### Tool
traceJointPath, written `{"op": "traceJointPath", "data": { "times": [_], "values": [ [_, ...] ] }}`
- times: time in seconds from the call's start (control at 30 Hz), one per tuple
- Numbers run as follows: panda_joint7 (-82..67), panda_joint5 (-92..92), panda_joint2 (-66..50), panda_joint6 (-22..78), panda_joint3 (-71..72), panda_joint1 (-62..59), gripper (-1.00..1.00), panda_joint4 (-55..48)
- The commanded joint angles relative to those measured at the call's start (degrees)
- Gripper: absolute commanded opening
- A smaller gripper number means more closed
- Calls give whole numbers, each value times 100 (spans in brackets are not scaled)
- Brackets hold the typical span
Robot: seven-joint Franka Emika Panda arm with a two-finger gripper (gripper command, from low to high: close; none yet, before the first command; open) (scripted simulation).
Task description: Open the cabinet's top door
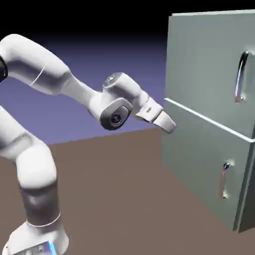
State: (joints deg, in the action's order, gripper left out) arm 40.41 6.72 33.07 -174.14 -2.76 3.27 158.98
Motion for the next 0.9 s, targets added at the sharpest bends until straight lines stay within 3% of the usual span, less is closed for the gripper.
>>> {"op": "traceJointPath", "data": {
  "times": [0.0,0.87],
  "values": [
    [-76,250,15,-5,-103,96,0,-75],
    [-2048,6729,409,-135,-2765,2581,0,-2027]
  ]
}}
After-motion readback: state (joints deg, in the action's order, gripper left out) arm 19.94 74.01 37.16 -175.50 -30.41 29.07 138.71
